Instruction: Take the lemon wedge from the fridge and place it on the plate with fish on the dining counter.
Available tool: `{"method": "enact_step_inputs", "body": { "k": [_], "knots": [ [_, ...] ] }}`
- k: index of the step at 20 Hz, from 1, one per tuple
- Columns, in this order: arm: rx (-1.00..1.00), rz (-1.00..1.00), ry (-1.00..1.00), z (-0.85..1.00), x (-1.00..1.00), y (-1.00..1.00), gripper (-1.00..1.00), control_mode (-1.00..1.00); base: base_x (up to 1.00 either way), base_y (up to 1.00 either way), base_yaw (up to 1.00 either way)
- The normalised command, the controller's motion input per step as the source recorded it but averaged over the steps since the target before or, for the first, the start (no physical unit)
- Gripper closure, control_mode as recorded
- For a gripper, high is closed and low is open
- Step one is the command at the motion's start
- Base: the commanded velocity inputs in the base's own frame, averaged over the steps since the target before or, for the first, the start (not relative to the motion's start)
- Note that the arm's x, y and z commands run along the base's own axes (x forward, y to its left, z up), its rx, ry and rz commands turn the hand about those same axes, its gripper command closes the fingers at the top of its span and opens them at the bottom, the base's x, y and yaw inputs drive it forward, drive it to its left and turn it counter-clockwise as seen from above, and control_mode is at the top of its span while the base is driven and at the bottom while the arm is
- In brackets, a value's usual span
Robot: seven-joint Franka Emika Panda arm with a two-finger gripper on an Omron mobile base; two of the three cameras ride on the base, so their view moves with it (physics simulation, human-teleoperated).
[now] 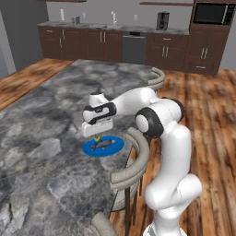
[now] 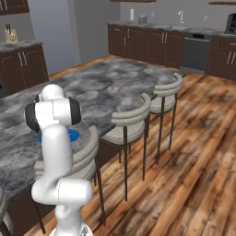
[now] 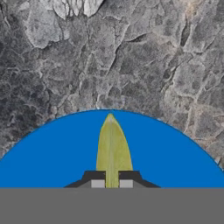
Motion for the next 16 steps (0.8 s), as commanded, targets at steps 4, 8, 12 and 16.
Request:
{"method": "enact_step_inputs", "body": {
  "k": [4,8,12,16],
  "knots": [
    [0.00,0.00,0.00,0.00,-0.21,0.00,1.00,-1.00,0.00,0.00,0.00],
    [0.00,0.00,-0.02,0.00,-0.12,0.00,-1.00,-1.00,0.00,0.00,0.00],
    [0.00,0.00,-0.09,0.66,-0.05,0.00,-1.00,-1.00,0.00,0.00,0.00],
    [0.01,0.01,-0.04,1.00,-0.24,-0.01,-1.00,-1.00,0.00,0.00,0.00]
  ]
}}
